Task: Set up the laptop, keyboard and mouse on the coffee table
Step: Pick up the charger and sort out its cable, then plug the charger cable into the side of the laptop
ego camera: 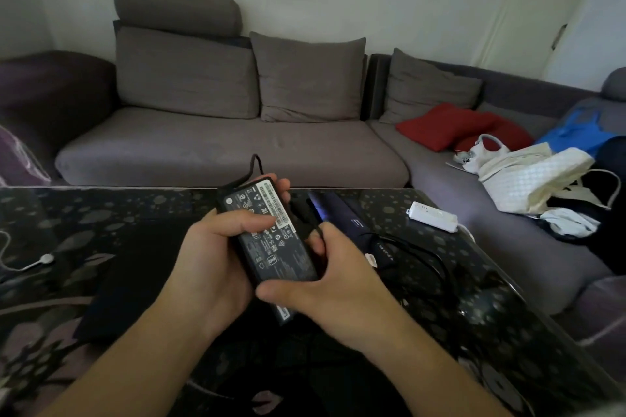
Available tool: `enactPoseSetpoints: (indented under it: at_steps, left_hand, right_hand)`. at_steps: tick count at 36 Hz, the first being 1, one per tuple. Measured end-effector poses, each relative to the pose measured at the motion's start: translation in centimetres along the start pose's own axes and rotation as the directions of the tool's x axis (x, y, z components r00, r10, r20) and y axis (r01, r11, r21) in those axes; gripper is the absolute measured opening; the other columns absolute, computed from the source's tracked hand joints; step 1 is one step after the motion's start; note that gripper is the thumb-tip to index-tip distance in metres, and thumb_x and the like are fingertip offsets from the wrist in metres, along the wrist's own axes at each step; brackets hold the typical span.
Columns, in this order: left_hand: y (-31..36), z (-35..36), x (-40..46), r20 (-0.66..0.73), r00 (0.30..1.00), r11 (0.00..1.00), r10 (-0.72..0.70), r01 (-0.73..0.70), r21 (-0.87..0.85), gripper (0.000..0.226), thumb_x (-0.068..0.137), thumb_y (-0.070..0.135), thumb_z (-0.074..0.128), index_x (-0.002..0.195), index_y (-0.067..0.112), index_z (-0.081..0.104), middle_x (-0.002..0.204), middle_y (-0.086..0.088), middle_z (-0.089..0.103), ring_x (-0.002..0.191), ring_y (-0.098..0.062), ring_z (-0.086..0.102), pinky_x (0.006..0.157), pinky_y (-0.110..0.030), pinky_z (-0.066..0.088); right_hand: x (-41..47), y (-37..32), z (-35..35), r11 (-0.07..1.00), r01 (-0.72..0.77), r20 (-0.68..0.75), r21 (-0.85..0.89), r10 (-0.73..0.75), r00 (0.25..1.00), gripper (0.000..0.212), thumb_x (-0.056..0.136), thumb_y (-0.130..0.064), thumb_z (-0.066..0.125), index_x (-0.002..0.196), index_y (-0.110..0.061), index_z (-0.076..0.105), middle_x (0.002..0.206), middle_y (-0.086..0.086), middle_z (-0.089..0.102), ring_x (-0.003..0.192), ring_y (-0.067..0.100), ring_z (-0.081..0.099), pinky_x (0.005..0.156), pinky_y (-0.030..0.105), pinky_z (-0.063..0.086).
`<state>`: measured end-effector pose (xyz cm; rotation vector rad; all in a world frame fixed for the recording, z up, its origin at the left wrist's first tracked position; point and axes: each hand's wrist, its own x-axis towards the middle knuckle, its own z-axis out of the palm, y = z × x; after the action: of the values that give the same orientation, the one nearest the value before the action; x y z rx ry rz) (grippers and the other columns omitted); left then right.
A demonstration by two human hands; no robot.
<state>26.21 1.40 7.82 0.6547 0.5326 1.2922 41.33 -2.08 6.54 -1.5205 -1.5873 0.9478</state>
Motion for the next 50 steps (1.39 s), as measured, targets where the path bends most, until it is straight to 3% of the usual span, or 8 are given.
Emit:
enactPoseSetpoints:
  at_steps: [7, 13, 17, 23, 26, 40, 46, 50]
  left_hand:
    - [0.0, 0.6, 1.6, -0.038, 0.997, 0.97, 0.073, -0.062, 0.234, 0.042, 0.086, 0.011, 0.071, 0.128, 0.016, 0.072, 0.113, -0.013, 0.076, 0.104, -0.031, 0.075, 0.091, -0.051, 0.06]
    - [-1.4, 0.8, 4.7, 0.005, 0.996, 0.828, 0.089, -0.076, 0.555, 0.079, 0.079, 0.012, 0.082, 0.145, 0.028, 0.043, 0.105, -0.004, 0.078, 0.093, -0.018, 0.076, 0.086, -0.04, 0.055]
    - [-3.0, 1.2, 8.5, 0.088, 0.996, 0.648, 0.026, -0.083, 0.757, 0.037, 0.096, -0.015, 0.058, 0.124, 0.008, 0.066, 0.09, -0.008, 0.077, 0.072, -0.017, 0.068, 0.064, -0.025, 0.051]
    - [-5.0, 2.8, 15.8, 0.054, 0.987, 0.564, 0.153, -0.131, 0.815, 0.037, 0.089, -0.015, 0.058, 0.097, 0.014, 0.08, 0.092, -0.003, 0.081, 0.088, -0.015, 0.074, 0.086, -0.027, 0.056]
    - [-6.7, 3.5, 18.5, 0.098, 0.976, 0.426, 0.193, -0.174, 0.888, 0.041, 0.095, -0.005, 0.056, 0.094, 0.026, 0.082, 0.096, 0.006, 0.079, 0.092, -0.007, 0.07, 0.079, -0.018, 0.051]
    - [-14.6, -0.6, 20.1, 0.033, 0.959, 0.013, -0.281, -0.031, 0.999, 0.037, 0.088, 0.0, 0.044, 0.103, 0.027, 0.067, 0.11, 0.005, 0.067, 0.102, -0.014, 0.064, 0.087, -0.028, 0.056]
    - [-14.0, -0.9, 19.2, 0.025, 0.961, 0.024, -0.274, -0.019, 1.0, 0.037, 0.089, 0.0, 0.045, 0.097, 0.031, 0.064, 0.104, 0.009, 0.067, 0.101, -0.014, 0.065, 0.093, -0.033, 0.056]
    - [-13.5, -1.2, 18.3, 0.037, 0.959, 0.052, -0.28, -0.023, 0.998, 0.046, 0.082, -0.001, 0.043, 0.099, 0.035, 0.066, 0.104, 0.009, 0.068, 0.096, -0.011, 0.068, 0.084, -0.027, 0.057]
  right_hand:
    - [1.1, -0.3, -1.5, 0.991, 0.111, -0.14, 0.081, -0.099, 0.985, 0.044, 0.07, -0.02, 0.094, 0.089, -0.015, 0.055, 0.089, 0.0, 0.074, 0.079, 0.018, 0.073, 0.072, 0.037, 0.062]
    - [6.8, 0.2, -5.7, 0.916, 0.241, -0.396, 0.322, -0.101, 0.913, 0.032, 0.076, 0.007, 0.086, 0.088, -0.01, 0.062, 0.084, 0.001, 0.079, 0.078, 0.013, 0.077, 0.071, 0.033, 0.062]
    - [12.3, -0.3, -10.9, 0.906, 0.297, -0.513, 0.302, -0.108, 0.851, 0.056, 0.072, 0.001, 0.091, 0.078, -0.022, 0.04, 0.08, 0.003, 0.069, 0.077, 0.017, 0.073, 0.076, 0.04, 0.064]
    - [18.0, -3.3, -19.5, 0.965, 0.258, -0.565, -0.039, -0.234, 0.791, 0.05, 0.074, -0.01, 0.094, 0.083, -0.024, 0.046, 0.097, 0.003, 0.069, 0.091, 0.017, 0.071, 0.092, 0.048, 0.062]
    - [19.9, -5.0, -23.3, 0.947, 0.182, -0.588, -0.263, -0.307, 0.748, 0.057, 0.074, -0.022, 0.095, 0.079, -0.029, 0.039, 0.083, -0.007, 0.054, 0.076, 0.011, 0.056, 0.075, 0.036, 0.056]
    - [22.7, 7.2, -19.9, 0.737, -0.083, -0.285, -0.67, -0.153, 0.946, 0.046, 0.068, -0.025, 0.095, 0.081, -0.019, 0.051, 0.091, 0.0, 0.059, 0.085, 0.022, 0.056, 0.056, 0.029, 0.034]
    - [23.6, 12.8, -17.8, 0.734, -0.16, -0.191, -0.66, 0.042, 0.981, 0.051, 0.08, -0.018, 0.091, 0.119, -0.006, 0.061, 0.145, 0.011, 0.062, 0.133, 0.026, 0.059, 0.085, 0.022, 0.037]
    - [24.4, 14.5, -16.2, 0.723, -0.143, -0.114, -0.675, 0.09, 0.989, 0.035, 0.086, -0.01, 0.083, 0.097, -0.021, 0.052, 0.12, 0.001, 0.065, 0.119, 0.02, 0.063, 0.079, 0.021, 0.042]
